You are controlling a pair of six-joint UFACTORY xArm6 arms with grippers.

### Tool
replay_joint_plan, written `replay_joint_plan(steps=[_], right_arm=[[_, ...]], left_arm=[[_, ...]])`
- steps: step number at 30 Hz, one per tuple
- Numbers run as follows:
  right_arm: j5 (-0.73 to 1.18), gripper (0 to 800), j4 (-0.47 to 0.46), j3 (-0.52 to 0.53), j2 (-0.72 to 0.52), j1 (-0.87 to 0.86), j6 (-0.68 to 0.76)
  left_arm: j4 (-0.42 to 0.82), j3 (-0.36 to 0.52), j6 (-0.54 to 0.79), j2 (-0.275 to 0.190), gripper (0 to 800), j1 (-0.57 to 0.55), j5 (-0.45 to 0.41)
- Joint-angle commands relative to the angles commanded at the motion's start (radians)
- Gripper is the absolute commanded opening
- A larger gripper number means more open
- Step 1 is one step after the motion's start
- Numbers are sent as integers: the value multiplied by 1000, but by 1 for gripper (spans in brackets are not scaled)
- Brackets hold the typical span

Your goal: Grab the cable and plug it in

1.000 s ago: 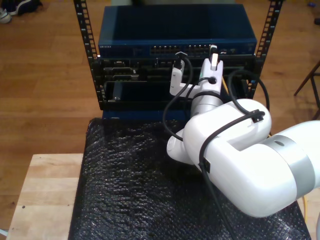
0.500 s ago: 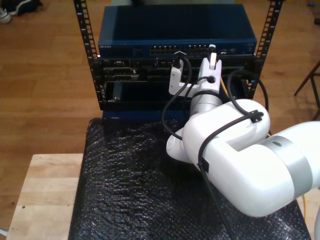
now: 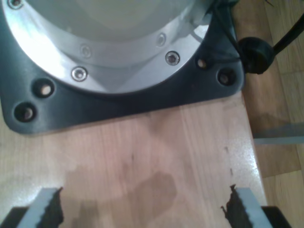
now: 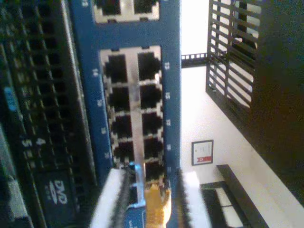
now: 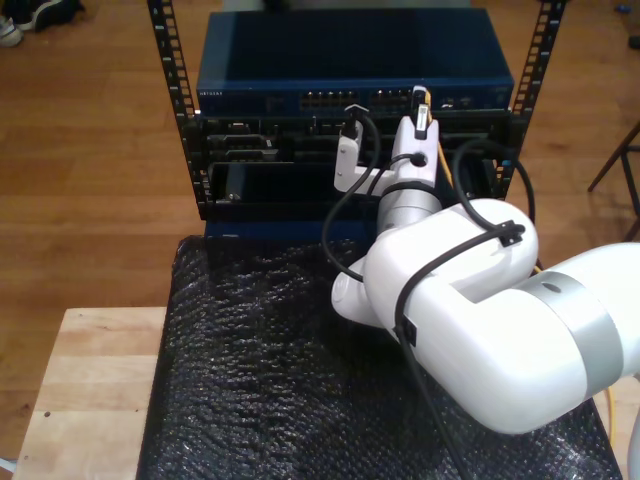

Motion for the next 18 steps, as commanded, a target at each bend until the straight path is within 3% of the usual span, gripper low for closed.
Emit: replay_joint_plan(steps=[12, 18], right_arm=[[-3, 360, -5, 18, -20, 9, 0], [-3, 376, 0, 137, -97, 17, 0]], left_arm=[[0, 0, 0, 0, 800, 0, 0], [0, 0, 0, 0, 800, 0, 0]])
